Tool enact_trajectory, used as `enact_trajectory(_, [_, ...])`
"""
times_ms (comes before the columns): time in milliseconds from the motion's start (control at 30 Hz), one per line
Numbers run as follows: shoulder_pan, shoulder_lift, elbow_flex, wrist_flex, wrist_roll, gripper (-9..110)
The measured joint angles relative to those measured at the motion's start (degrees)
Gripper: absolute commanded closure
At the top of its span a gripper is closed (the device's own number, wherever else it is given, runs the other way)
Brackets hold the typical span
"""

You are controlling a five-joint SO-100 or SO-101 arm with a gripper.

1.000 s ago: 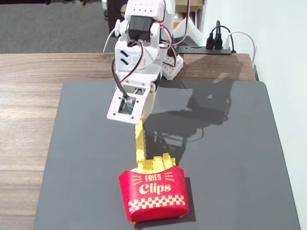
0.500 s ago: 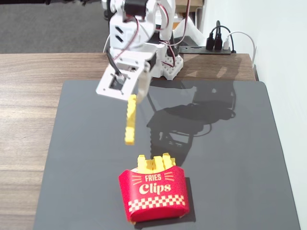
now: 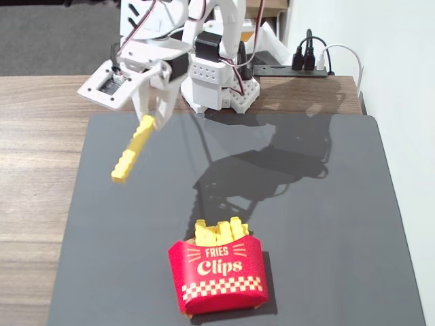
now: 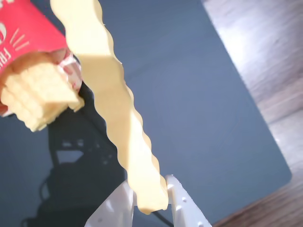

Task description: Grab a fry

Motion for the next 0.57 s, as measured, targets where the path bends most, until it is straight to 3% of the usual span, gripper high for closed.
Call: enact_trajectory(567, [-2.7, -1.8, -0.1, 0.9, 1.2, 101])
